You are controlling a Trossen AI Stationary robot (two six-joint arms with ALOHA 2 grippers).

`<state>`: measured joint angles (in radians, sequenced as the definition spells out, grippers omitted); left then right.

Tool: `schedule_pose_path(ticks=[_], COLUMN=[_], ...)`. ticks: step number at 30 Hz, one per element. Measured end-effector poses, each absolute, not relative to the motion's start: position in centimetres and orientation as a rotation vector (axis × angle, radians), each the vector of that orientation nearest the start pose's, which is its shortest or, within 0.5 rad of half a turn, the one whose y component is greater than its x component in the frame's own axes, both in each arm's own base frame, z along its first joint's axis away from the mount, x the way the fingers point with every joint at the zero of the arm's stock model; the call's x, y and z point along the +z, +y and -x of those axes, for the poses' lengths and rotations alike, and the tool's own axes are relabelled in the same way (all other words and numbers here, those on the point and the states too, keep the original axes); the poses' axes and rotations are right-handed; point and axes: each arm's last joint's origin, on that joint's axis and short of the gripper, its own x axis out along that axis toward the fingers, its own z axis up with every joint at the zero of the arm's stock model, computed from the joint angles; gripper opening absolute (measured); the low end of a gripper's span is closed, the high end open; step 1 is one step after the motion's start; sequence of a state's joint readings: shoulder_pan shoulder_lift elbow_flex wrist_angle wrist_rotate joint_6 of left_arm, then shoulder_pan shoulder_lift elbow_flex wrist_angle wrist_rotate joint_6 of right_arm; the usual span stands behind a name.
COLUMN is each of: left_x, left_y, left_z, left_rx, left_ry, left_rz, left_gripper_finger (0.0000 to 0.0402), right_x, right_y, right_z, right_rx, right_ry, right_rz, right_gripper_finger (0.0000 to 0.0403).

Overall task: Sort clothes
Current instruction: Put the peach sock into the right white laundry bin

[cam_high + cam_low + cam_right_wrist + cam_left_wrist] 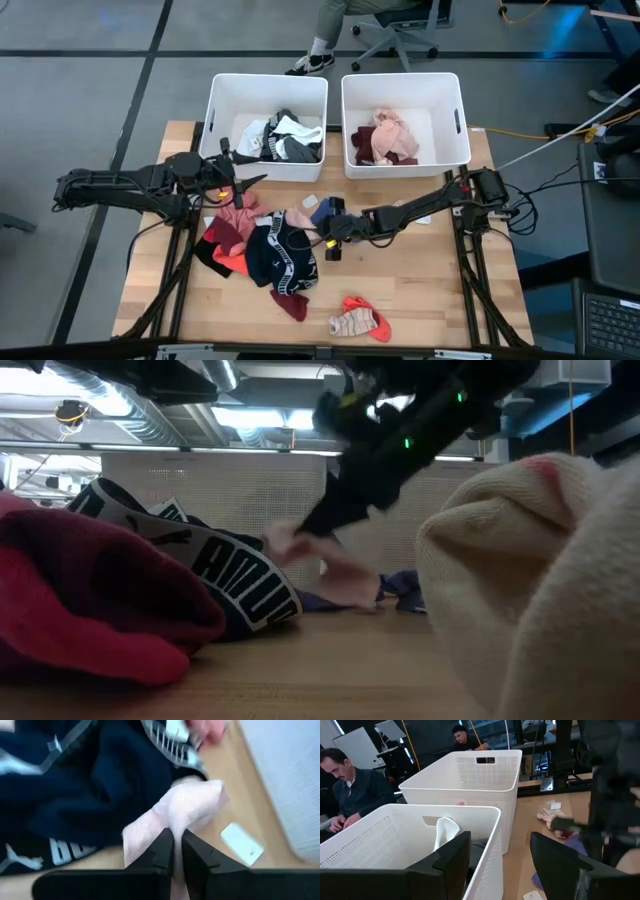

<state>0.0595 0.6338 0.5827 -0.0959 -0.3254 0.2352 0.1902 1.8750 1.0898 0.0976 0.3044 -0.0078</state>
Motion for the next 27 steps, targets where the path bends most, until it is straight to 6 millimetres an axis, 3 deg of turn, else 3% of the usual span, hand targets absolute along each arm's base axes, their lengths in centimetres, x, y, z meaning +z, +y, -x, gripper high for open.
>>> schedule_pose_path(ticks=[9,22,27], left_x=[29.3,29.4,29.3], left_y=[1.8,1.8,1.8], left_z=[-14.8,-14.8,-14.8], left_rx=[0.366,0.366,0.366], left_ry=[0.19,0.189,0.19], left_rz=[-0.251,-0.251,-0.251], left_gripper_finger=[0.0194,0.0194,0.0194], right_x=[22.8,31.4,33.8], right_y=[6.4,4.6,3.8], right_z=[-35.9,-31.0,-29.0], right_rx=[-0.229,-0.502,-0.649], right_ry=[0.573,0.372,0.331], right_rz=[0.213,0.309,0.373], right_gripper_finger=[0.0014,0.0027,0.0028])
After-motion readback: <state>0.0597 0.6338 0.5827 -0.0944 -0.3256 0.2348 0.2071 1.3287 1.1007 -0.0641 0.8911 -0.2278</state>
